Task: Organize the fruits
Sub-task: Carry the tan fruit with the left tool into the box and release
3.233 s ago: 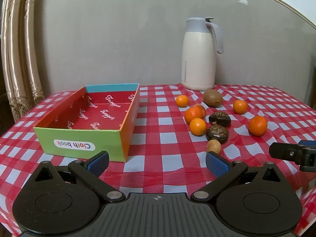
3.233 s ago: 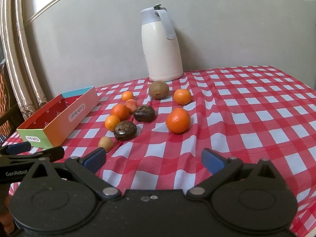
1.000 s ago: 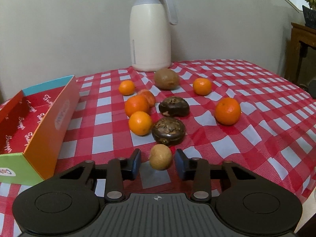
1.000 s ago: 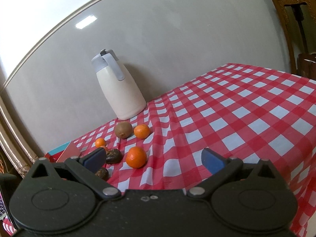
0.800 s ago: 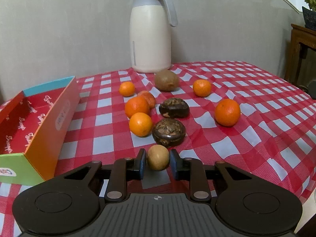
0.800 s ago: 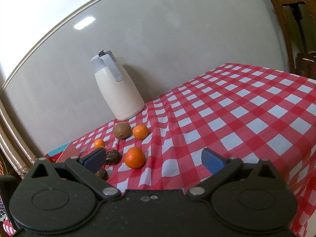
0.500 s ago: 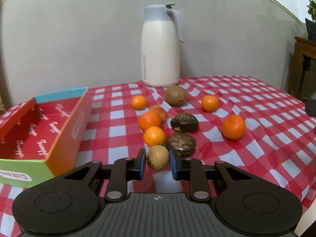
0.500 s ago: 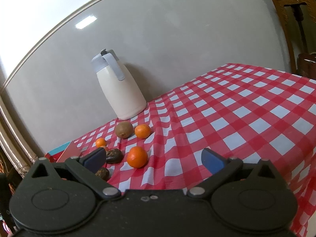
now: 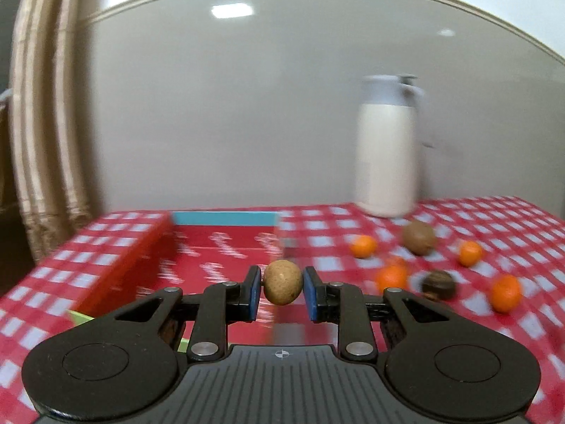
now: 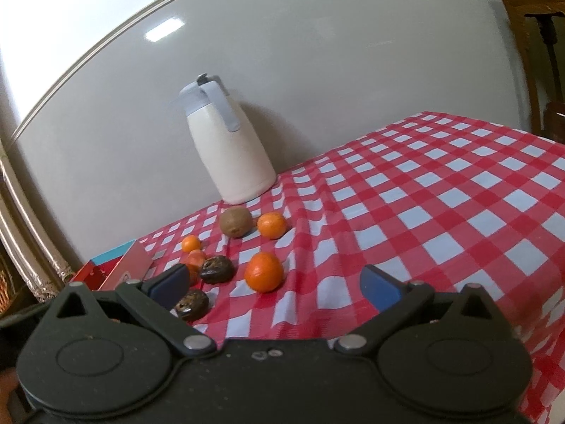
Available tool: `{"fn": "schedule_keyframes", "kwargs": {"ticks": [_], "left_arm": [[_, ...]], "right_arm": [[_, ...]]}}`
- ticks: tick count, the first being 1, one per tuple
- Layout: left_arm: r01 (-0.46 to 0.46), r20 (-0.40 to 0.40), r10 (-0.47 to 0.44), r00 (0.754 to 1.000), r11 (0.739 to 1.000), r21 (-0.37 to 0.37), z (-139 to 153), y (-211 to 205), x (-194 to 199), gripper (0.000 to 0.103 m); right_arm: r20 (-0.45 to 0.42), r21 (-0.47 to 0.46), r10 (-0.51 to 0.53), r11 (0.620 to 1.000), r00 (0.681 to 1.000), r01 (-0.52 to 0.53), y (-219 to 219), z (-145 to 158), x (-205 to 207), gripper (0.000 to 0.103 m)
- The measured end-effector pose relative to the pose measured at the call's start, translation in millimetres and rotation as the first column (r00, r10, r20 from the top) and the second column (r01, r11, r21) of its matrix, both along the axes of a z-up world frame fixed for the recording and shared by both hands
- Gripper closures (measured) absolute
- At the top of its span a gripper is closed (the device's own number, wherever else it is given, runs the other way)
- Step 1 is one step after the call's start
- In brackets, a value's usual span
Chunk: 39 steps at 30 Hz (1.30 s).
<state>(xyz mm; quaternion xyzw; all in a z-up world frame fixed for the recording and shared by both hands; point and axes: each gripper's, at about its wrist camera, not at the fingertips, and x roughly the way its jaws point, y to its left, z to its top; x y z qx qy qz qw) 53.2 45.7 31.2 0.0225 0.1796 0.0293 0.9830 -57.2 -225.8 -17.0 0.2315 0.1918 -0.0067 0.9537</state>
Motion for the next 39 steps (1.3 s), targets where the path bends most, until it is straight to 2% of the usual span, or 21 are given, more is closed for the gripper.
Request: {"fn": "schedule_keyframes", "kwargs": {"ticks": [3, 9, 14, 19, 23, 24, 25, 27, 29, 31, 33, 39], "left_arm": [[-0.086, -0.019, 0.086, 0.996, 0.996, -0.019, 1.8, 29.1, 12.2, 0.077], [-0.221, -0.13, 0.211, 0.969, 0.973, -0.07, -12.7, 73.9, 42.3, 0.077], [-0.273, -0.187, 0.257, 0.948, 0.96, -0.062, -22.4, 85.8, 49.8, 0.077], [-0.293, -0.195, 0.279, 0.94, 0.955, -0.044, -24.7, 84.8, 50.3, 0.077], [-0.299, -0.194, 0.278, 0.941, 0.95, -0.085, -22.2, 88.7, 50.3, 0.075], [-0.296, -0.189, 0.275, 0.943, 0.95, -0.097, -21.9, 89.0, 49.2, 0.068], [-0.293, -0.181, 0.27, 0.945, 0.95, -0.108, -21.1, 89.2, 47.6, 0.049], [-0.32, -0.15, 0.304, 0.941, 0.943, -0.095, -18.6, 86.8, 42.5, 0.019], [-0.315, -0.101, 0.306, 0.947, 0.944, -0.092, -13.6, 83.0, 34.8, 0.017], [-0.299, -0.061, 0.295, 0.954, 0.951, -0.082, -9.3, 78.5, 27.6, 0.006], [-0.301, -0.036, 0.299, 0.953, 0.951, -0.076, -6.3, 74.2, 20.4, 0.0], [-0.267, -0.031, 0.265, 0.964, 0.958, -0.107, -1.8, 71.8, 5.7, 0.0]], "right_arm": [[-0.004, -0.011, 0.02, 1.0, 1.0, -0.02, 8.3, 0.4, 4.4, 0.0], [-0.017, -0.03, 0.055, 0.998, 0.998, -0.055, 25.4, 0.0, 14.3, 0.0], [-0.032, -0.049, 0.081, 0.995, 0.996, -0.082, 38.9, -1.0, 22.3, 0.0], [-0.042, -0.069, 0.11, 0.991, 0.993, -0.113, 51.1, -1.3, 27.3, 0.0], [-0.045, -0.087, 0.132, 0.987, 0.99, -0.136, 57.5, -0.6, 29.4, 0.0], [-0.046, -0.092, 0.137, 0.986, 0.99, -0.14, 58.8, -0.5, 30.1, 0.0], [-0.046, -0.094, 0.142, 0.985, 0.989, -0.146, 59.4, -0.2, 30.4, 0.0], [-0.045, -0.095, 0.151, 0.983, 0.987, -0.155, 59.9, 0.2, 30.9, 0.0], [-0.042, -0.101, 0.154, 0.982, 0.987, -0.158, 59.5, 1.1, 31.2, 0.0], [-0.042, -0.103, 0.16, 0.981, 0.986, -0.164, 58.9, 1.4, 32.3, 0.0], [-0.053, -0.116, 0.164, 0.979, 0.985, -0.169, 59.5, 2.0, 34.9, 0.0], [-0.078, -0.196, 0.171, 0.963, 0.982, -0.183, 62.9, 7.3, 39.2, 0.0]]}}
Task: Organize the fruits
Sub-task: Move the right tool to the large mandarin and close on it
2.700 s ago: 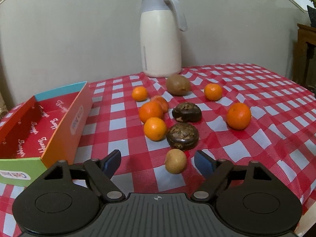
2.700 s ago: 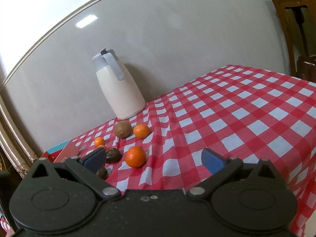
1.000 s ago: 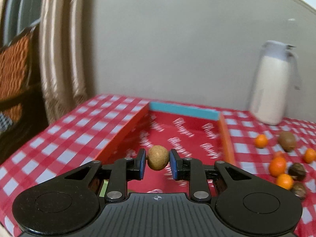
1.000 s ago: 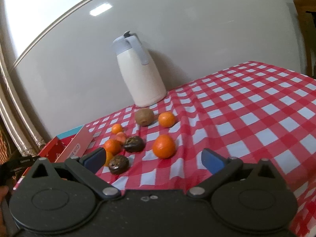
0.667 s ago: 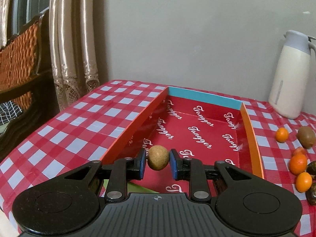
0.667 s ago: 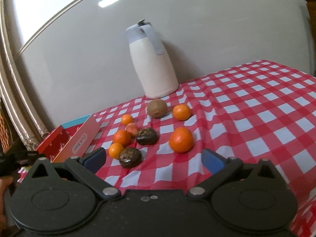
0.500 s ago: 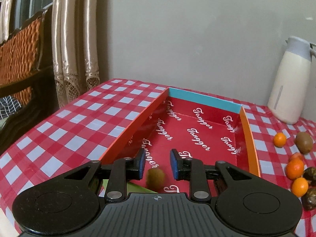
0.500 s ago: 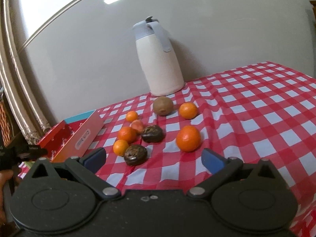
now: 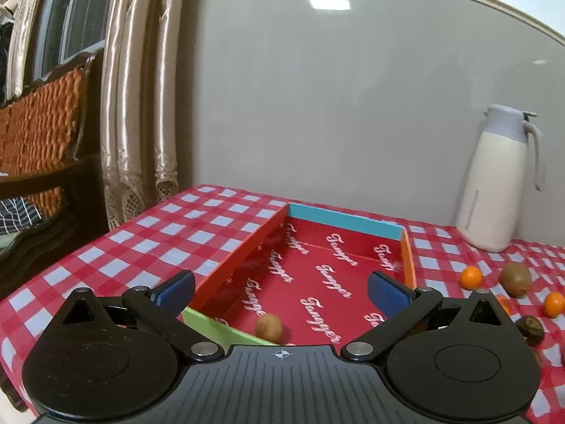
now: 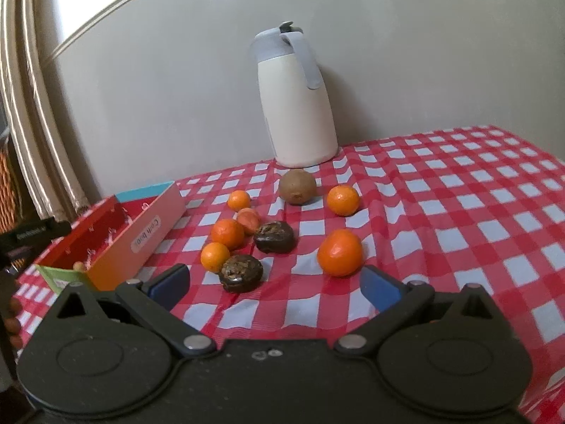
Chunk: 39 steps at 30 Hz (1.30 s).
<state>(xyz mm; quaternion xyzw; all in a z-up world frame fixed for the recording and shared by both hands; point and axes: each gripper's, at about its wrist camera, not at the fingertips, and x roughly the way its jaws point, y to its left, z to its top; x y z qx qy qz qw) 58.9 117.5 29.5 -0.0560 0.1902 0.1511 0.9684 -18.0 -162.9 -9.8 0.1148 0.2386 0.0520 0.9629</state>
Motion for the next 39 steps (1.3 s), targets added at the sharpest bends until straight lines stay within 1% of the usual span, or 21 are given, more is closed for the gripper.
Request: {"fn": "schedule_keyframes", "kwargs": {"ticks": [4, 7, 13, 18, 22, 26, 31, 35, 39], "left_arm": [[0.038, -0.008, -0.038, 0.999, 0.999, -0.002, -1.8, -7.7, -5.1, 0.0], [0.071, -0.014, -0.071, 0.997, 0.997, 0.003, -3.8, -16.7, -10.0, 0.0], [0.106, -0.016, -0.106, 0.994, 0.994, 0.022, -6.1, -31.7, -20.0, 0.0], [0.128, -0.022, -0.127, 0.992, 0.99, 0.064, -6.6, -41.7, -21.1, 0.0], [0.136, -0.03, -0.135, 0.99, 0.988, 0.068, -6.8, -44.7, -20.4, 0.0], [0.137, -0.034, -0.135, 0.99, 0.988, 0.067, -7.6, -43.6, -20.8, 0.0], [0.133, -0.041, -0.13, 0.991, 0.988, 0.074, -8.2, -42.1, -20.3, 0.0], [0.124, -0.04, -0.122, 0.992, 0.991, 0.057, -8.1, -38.4, -20.6, 0.0], [0.123, -0.039, -0.12, 0.992, 0.991, 0.06, -8.4, -37.5, -21.8, 0.0]], "right_arm": [[0.005, -0.063, 0.005, 0.998, 1.0, -0.005, -1.5, 7.2, 7.4, 0.0], [-0.004, -0.092, -0.003, 0.996, 1.0, 0.002, -7.4, 11.8, 18.0, 0.0], [0.009, -0.098, -0.044, 0.994, 0.999, 0.045, -19.1, 12.1, 37.2, 0.0], [-0.019, -0.037, -0.072, 0.997, 0.997, 0.071, -28.1, -2.6, 43.3, 0.0], [0.004, -0.028, -0.091, 0.995, 0.996, 0.091, -30.2, -3.1, 44.8, 0.0], [-0.022, -0.012, -0.088, 0.996, 0.996, 0.087, -29.1, -5.3, 50.0, 0.0], [-0.027, -0.092, -0.089, 0.992, 0.996, 0.086, -19.8, -4.5, 54.7, 0.0], [-0.06, -0.113, -0.094, 0.99, 0.994, 0.087, -17.6, -8.0, 59.6, 0.0], [-0.086, -0.118, -0.119, 0.987, 0.989, 0.108, -18.4, -11.4, 63.1, 0.0]]}}
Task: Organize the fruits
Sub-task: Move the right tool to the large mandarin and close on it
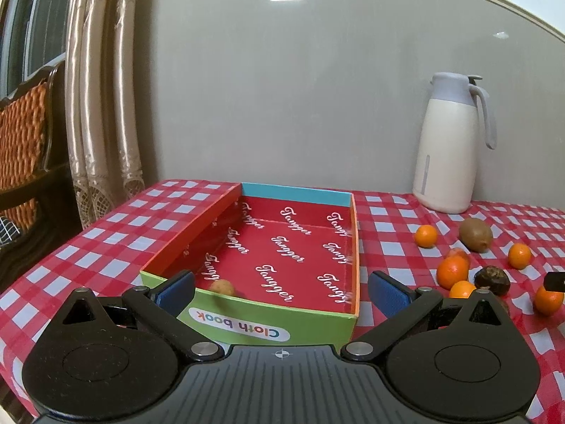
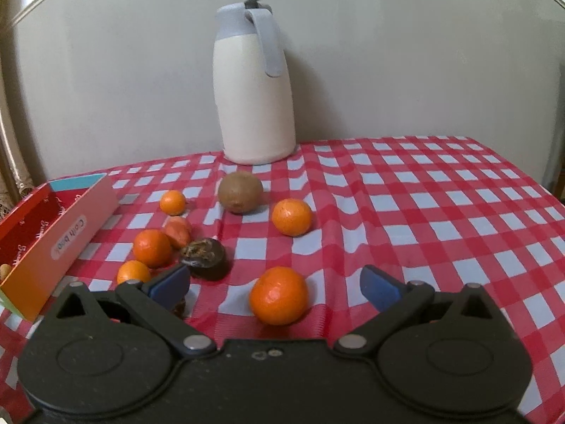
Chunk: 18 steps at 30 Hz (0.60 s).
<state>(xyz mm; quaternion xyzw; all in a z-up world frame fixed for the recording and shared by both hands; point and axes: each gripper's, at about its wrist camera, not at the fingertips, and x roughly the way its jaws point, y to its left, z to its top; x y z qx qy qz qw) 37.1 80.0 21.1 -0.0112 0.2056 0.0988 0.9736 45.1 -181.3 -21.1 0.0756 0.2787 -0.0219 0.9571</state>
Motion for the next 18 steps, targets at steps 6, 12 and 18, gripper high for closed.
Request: {"fn": "schedule_keyframes", "kwargs": {"ticks": [6, 12, 18], "left_arm": [[-0.005, 0.0, 0.005, 1.0, 1.0, -0.002, 0.2, 2.2, -0.3, 0.0], [-0.01, 0.0, 0.01, 1.0, 1.0, -0.005, 0.5, 4.8, -0.3, 0.0], [-0.01, 0.001, 0.01, 1.0, 1.0, -0.01, 0.6, 6.1, -0.5, 0.0]], "right_arm": [[-0.014, 0.001, -0.023, 1.0, 1.0, 0.023, -1.8, -2.9, 3.4, 0.0], [-0.038, 0.004, -0.025, 1.0, 0.999, 0.025, -1.4, -6.8, 8.4, 0.0], [-0.043, 0.008, -0.025, 1.0, 0.999, 0.026, -2.2, -9.7, 9.5, 0.001]]}}
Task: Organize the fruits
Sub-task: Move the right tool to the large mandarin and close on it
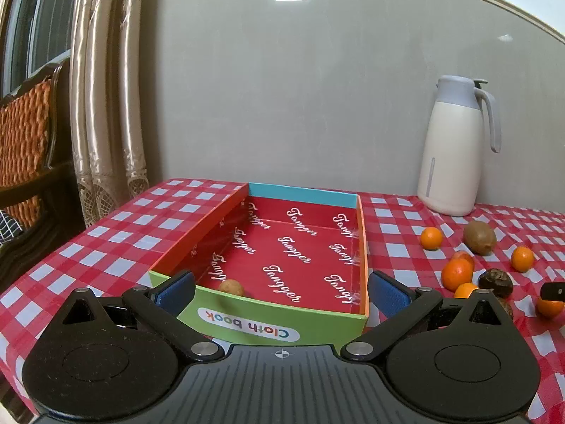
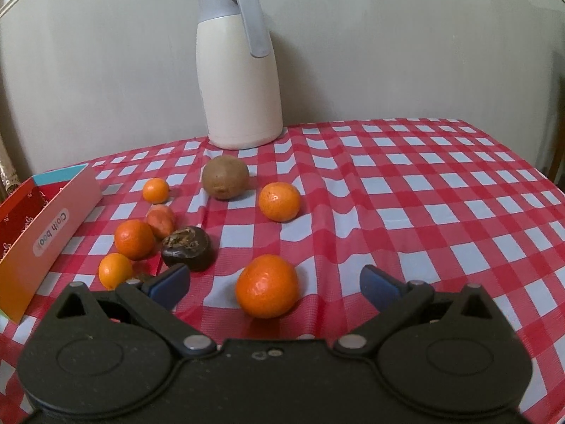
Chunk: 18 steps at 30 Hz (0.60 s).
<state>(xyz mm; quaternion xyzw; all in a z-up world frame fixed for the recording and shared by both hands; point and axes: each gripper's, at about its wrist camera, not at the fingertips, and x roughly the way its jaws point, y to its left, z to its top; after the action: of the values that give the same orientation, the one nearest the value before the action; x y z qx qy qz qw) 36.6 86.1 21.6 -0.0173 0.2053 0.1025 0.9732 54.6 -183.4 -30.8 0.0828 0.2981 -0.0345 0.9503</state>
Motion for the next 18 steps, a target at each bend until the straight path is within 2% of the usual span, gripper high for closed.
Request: {"fn": "schedule_keyframes", "kwargs": {"ticks": [4, 18], "left_arm": [[-0.001, 0.002, 0.001, 1.0, 1.0, -0.001, 0.2, 0.5, -0.3, 0.0], [-0.007, 0.005, 0.007, 1.0, 1.0, -0.018, 0.8, 3.1, -1.3, 0.0]], "right_arm": [[-0.009, 0.009, 0.005, 1.0, 1.0, -0.005, -0.3, -2.0, 0.8, 0.011], [-0.05, 0.017, 0.033, 0.999, 0.998, -0.032, 5.2, -9.6, 6.8, 0.033]]}}
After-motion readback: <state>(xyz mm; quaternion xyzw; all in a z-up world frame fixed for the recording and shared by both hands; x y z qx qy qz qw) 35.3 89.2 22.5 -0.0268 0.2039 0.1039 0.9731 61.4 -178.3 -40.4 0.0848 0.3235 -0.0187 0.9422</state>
